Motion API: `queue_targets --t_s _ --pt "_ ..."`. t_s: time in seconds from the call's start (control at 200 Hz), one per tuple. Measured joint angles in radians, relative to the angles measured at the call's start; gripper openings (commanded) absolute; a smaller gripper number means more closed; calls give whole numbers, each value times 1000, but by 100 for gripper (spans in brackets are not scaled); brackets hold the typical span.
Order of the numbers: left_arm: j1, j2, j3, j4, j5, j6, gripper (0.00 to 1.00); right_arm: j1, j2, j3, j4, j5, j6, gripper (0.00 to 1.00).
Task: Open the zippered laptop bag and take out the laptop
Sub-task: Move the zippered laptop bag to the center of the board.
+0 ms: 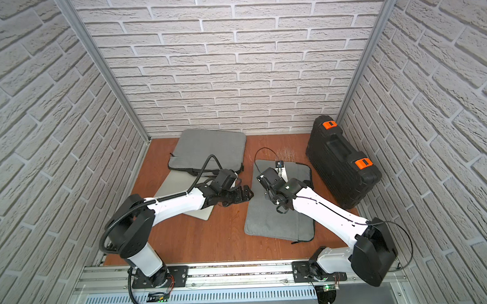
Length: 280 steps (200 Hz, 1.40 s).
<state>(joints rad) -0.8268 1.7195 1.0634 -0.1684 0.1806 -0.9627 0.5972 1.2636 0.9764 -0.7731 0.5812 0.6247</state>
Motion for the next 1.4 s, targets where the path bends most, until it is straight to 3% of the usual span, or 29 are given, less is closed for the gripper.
queue_targets --t_s 0.235,0.385,0.55,0.635,0.75,0.845,0.975,1.185,1.4 --pt "-54 84 66 -63 10 91 94 -108 -150 -99 24 -96 -17 100" --pt "-86 138 108 -101 8 138 80 -207 -228 -167 53 -210 -40 100" --pt "-97 159 114 -122 5 164 58 -304 -277 -221 91 -364 -65 100" --pt "-98 159 122 -120 3 172 42 -330 -279 -228 110 -419 -74 100" --pt "-97 159 127 -129 -10 180 28 -352 -280 -243 145 -497 -84 100" --pt "-97 159 130 -125 -26 181 20 -357 -280 -247 157 -527 -87 100" --pt "-94 159 131 -114 -46 176 0 -360 -276 -247 162 -534 -88 100" --pt "-75 153 121 -94 -63 182 0 -364 -242 -241 147 -516 -88 100" --pt "16 93 55 -99 -111 186 0 -365 -207 -231 137 -510 -87 100"
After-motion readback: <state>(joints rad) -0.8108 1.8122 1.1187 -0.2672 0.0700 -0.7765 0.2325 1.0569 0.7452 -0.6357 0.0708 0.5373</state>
